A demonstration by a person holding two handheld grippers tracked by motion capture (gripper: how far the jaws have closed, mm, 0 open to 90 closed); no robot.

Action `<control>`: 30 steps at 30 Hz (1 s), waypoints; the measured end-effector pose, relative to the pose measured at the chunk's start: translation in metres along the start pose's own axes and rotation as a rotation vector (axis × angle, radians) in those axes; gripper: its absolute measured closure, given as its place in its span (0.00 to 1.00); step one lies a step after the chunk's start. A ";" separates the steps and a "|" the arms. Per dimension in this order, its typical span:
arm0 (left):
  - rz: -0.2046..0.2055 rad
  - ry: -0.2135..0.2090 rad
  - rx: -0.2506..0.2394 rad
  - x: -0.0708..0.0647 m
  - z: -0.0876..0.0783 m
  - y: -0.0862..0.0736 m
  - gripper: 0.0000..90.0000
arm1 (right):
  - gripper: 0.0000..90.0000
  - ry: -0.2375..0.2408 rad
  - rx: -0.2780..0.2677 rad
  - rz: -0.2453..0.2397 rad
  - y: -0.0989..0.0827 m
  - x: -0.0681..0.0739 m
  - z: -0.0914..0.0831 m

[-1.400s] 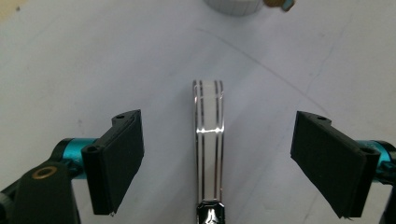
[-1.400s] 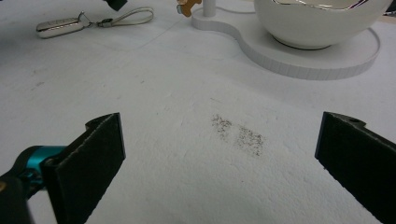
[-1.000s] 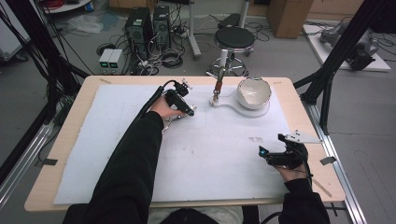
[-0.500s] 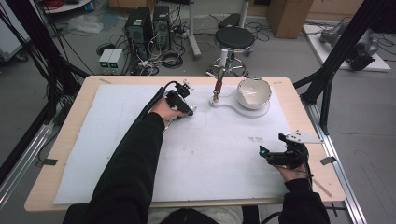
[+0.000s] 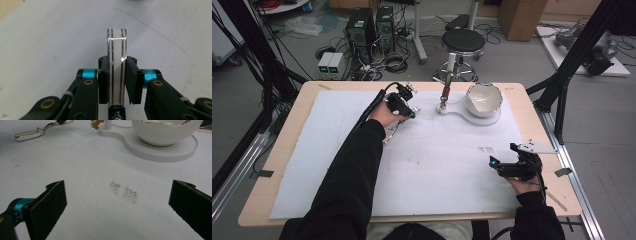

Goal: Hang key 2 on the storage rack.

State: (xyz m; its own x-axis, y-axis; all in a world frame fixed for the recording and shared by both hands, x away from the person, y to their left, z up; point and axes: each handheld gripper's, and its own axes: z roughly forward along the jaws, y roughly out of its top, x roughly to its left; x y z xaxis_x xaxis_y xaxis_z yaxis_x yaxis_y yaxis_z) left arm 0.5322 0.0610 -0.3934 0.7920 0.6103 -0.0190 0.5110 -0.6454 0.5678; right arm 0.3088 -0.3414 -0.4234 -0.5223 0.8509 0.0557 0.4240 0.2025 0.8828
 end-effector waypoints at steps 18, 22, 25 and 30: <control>0.015 -0.013 -0.147 0.000 -0.071 0.006 0.83 | 0.01 0.004 0.000 0.004 0.001 0.001 0.000; 0.010 -0.009 -0.197 0.002 -0.091 0.005 0.83 | 0.01 0.007 0.002 -0.003 0.001 0.001 0.001; 0.008 -0.005 -0.242 0.002 -0.108 0.007 0.83 | 0.01 0.004 0.001 0.002 0.001 0.001 0.001; 0.023 0.021 -0.280 0.003 -0.128 0.014 0.83 | 0.01 0.006 0.001 0.005 0.001 0.000 0.001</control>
State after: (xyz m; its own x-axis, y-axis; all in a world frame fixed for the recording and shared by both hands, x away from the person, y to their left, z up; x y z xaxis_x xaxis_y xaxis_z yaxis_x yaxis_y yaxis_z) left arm 0.4991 0.1124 -0.2800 0.7936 0.6083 0.0114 0.3789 -0.5088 0.7730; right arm 0.3096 -0.3404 -0.4232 -0.5246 0.8490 0.0628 0.4275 0.1990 0.8818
